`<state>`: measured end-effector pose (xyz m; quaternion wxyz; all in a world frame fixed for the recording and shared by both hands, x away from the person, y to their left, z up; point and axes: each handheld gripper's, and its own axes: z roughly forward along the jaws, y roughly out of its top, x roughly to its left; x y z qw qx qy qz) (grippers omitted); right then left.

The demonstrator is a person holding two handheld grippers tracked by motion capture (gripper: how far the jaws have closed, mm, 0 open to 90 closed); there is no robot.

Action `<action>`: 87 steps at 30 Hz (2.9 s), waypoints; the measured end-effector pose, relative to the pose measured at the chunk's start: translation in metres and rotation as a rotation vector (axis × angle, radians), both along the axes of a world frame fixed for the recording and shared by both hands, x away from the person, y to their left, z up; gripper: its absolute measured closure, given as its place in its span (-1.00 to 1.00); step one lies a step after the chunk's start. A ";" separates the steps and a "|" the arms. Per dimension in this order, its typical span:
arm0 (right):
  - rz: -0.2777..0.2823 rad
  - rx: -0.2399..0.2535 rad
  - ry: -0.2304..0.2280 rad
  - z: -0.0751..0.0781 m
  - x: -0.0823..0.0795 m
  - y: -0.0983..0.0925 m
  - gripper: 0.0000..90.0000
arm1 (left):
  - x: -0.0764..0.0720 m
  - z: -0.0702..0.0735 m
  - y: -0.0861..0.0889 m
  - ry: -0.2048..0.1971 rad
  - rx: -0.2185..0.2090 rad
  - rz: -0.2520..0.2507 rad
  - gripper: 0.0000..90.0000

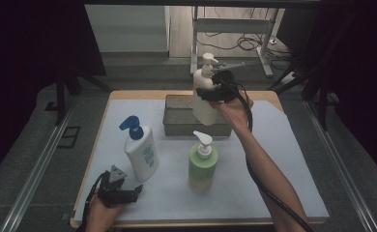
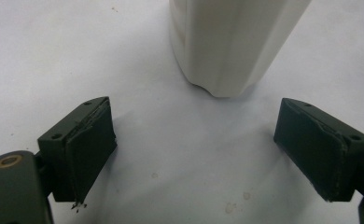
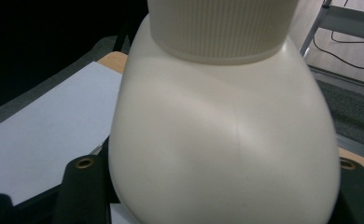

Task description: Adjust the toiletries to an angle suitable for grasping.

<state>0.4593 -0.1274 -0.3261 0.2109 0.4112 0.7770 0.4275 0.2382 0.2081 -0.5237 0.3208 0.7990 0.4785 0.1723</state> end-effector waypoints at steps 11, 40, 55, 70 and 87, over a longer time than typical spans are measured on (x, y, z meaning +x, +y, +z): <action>0.002 -0.006 -0.009 -0.009 0.016 0.020 -0.17 | 0.000 0.000 0.000 0.001 0.002 0.000 -0.73; 0.013 -0.058 0.026 -0.063 0.020 0.039 -0.18 | 0.000 0.000 0.000 0.003 0.004 -0.002 -0.73; 0.019 -0.065 0.055 -0.085 0.016 0.035 -0.18 | 0.000 0.000 0.000 0.003 0.006 -0.003 -0.73; 0.051 -0.080 0.060 -0.090 0.018 0.032 -0.25 | 0.000 0.000 0.000 0.003 0.005 -0.002 -0.73; 0.081 -0.055 0.061 -0.090 0.001 0.012 -0.21 | 0.000 0.000 0.000 0.003 0.005 -0.002 -0.73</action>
